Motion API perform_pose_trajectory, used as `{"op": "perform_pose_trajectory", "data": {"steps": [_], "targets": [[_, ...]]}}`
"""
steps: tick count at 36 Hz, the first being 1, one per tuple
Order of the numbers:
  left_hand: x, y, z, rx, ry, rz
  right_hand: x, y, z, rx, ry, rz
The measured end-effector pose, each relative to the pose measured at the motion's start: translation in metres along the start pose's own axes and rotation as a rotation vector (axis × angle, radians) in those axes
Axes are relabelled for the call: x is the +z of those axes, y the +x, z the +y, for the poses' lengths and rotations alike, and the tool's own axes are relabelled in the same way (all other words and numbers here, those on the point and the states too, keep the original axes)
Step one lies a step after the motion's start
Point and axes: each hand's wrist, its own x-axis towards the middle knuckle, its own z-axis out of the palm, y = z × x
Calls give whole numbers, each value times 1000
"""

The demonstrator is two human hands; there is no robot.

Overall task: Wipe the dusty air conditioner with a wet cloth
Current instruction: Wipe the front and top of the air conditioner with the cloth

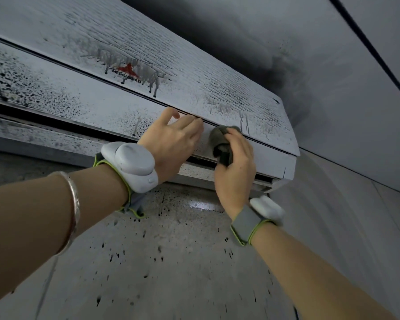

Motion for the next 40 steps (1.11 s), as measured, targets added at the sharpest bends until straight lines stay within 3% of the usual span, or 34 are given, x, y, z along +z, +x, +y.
{"op": "perform_pose_trajectory", "data": {"steps": [8,14,32,40], "targets": [[-15,-33,-32,-49,1,64,-2,1,6,-44,-11,-21],[-25,-44,-69,-140,-71,17,-3,1,3,-46,-55,-48],[-29,-52,-104,-15,-80,46,2,-42,-21,47,-19,-75],[-29,-52,-102,10,-45,38,0,-1,-19,66,-46,-42]]}}
